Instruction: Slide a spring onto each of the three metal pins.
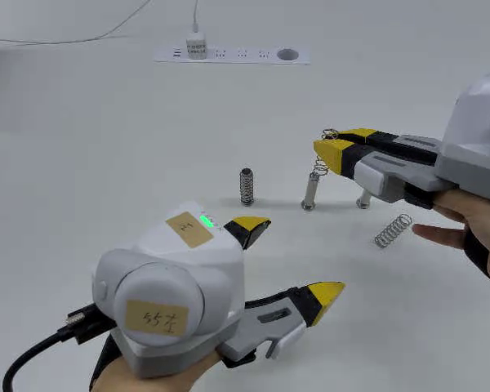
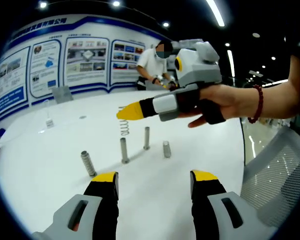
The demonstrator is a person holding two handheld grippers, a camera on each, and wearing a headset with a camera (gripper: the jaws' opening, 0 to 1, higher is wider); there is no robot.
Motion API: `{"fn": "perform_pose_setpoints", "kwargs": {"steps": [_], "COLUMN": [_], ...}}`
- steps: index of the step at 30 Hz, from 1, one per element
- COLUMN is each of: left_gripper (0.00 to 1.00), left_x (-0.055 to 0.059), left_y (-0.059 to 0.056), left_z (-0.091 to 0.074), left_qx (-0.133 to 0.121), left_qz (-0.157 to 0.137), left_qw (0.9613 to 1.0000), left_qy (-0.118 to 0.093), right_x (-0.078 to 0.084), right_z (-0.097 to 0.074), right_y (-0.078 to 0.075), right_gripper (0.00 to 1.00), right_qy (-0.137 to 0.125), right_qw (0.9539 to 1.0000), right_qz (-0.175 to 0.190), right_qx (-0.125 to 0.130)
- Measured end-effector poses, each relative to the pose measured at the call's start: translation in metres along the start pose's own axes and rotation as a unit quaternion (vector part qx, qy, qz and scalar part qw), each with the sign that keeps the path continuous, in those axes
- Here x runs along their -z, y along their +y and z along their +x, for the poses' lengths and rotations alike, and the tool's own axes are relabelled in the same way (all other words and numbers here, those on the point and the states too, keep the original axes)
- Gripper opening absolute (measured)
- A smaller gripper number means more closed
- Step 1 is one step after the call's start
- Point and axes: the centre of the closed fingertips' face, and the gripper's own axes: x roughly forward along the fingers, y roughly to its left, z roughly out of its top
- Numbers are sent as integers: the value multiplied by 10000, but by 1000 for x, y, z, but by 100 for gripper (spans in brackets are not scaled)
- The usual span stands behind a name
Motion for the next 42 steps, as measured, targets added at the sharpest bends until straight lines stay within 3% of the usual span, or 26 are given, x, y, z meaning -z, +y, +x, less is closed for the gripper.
{"fn": "perform_pose_setpoints", "kwargs": {"steps": [18,27,42], "left_gripper": [64,63,62], "left_x": [5,4,5], "left_y": [5,5,5], "left_z": [-1,-1,-1], "left_qx": [-89,-104,-95], "left_qz": [-112,-135,-186], "left_qw": [9999,9998,9998], "left_qy": [65,55,46], "right_x": [11,19,36], "right_z": [6,6,8], "right_y": [-1,5,4], "right_gripper": [11,11,11], "right_qy": [108,262,478], "right_qw": [9998,9980,9970], "right_qz": [-143,-570,-594], "right_qx": [70,97,141]}}
